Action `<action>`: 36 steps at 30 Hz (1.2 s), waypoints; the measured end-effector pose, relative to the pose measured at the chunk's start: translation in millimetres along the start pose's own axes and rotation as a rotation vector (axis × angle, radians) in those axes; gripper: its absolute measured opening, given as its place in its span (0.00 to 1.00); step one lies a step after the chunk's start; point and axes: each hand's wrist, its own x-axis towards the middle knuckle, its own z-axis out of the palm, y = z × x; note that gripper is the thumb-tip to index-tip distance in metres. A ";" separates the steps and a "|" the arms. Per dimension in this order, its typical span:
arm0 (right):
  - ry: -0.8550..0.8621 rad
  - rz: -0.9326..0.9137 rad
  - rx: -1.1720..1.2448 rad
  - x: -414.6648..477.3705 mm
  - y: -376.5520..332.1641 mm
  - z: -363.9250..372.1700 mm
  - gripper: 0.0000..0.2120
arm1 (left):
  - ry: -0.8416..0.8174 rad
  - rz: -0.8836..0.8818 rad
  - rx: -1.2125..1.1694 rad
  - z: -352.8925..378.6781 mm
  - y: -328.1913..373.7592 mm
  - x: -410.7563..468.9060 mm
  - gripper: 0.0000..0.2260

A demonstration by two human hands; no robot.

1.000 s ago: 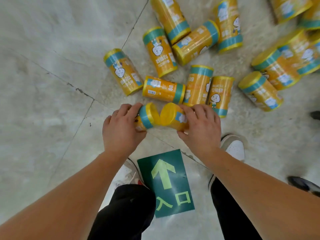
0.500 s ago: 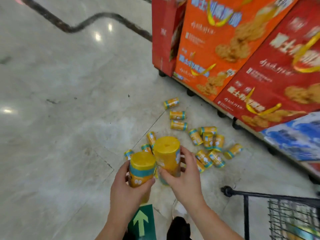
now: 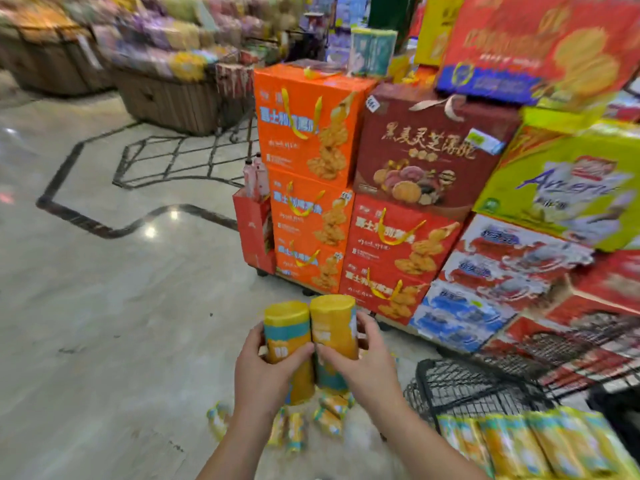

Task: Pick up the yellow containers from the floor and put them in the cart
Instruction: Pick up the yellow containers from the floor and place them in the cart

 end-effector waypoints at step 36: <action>0.264 0.512 -0.549 19.9 288.1 -600.9 0.30 | -0.199 -0.368 0.416 545.3 -159.9 -191.2 0.26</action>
